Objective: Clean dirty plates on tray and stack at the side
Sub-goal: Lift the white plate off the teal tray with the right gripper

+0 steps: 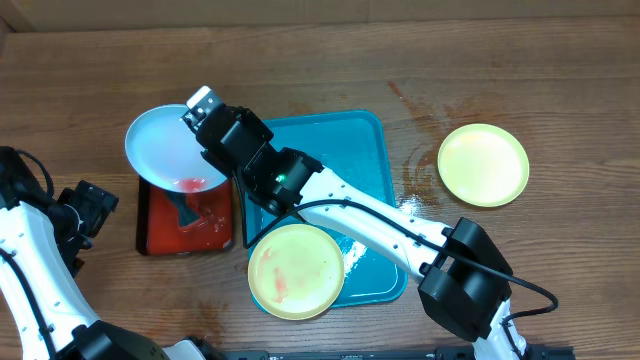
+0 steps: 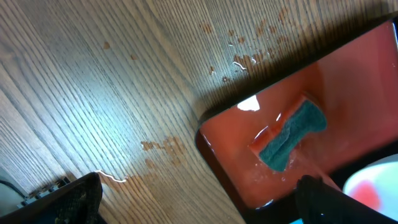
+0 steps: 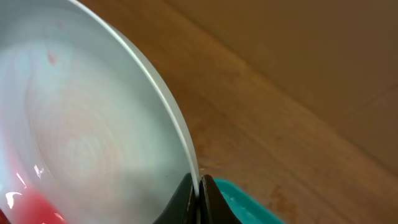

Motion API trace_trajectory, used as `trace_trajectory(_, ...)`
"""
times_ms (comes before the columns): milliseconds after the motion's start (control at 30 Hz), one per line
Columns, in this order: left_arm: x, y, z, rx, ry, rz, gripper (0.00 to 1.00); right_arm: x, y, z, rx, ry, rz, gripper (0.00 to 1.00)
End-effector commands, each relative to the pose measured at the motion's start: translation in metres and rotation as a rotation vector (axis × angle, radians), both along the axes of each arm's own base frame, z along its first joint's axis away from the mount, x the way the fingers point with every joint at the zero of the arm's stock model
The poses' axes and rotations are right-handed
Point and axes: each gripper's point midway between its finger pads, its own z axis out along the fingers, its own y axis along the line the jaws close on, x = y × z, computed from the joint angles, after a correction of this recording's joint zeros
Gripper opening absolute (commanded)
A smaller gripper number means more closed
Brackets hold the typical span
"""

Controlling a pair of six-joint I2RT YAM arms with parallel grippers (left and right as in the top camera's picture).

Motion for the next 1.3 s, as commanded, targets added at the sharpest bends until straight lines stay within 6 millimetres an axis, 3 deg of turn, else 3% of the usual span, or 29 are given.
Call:
trace_trajectory(0, 0.002, 0.001, 0.007, 0.007, -0.027, 0.022, 1.00, -0.005, 0.010, 0.024, -0.047, -0.119, 0.034, 0.04)
trace_trajectory(300, 0.002, 0.001, 0.007, 0.007, -0.027, 0.022, 1.00, -0.029, 0.027, 0.051, -0.127, -0.302, 0.012, 0.04)
trace_trajectory(500, 0.002, 0.001, 0.007, 0.007, -0.027, 0.022, 1.00, -0.038, 0.031, 0.057, -0.123, -0.327, -0.011, 0.04)
trace_trajectory(800, 0.002, 0.001, 0.007, 0.007, -0.026, 0.022, 1.00, -0.038, 0.030, 0.058, -0.156, -0.347, 0.003, 0.04)
trace_trajectory(1033, 0.002, 0.001, 0.007, 0.007, -0.027, 0.022, 1.00, -0.029, 0.022, 0.078, -0.149, -0.423, -0.078, 0.04)
trace_trajectory(1267, 0.002, 0.001, 0.007, 0.007, -0.027, 0.022, 1.00, -0.027, 0.020, 0.084, -0.140, -0.441, -0.099, 0.04)
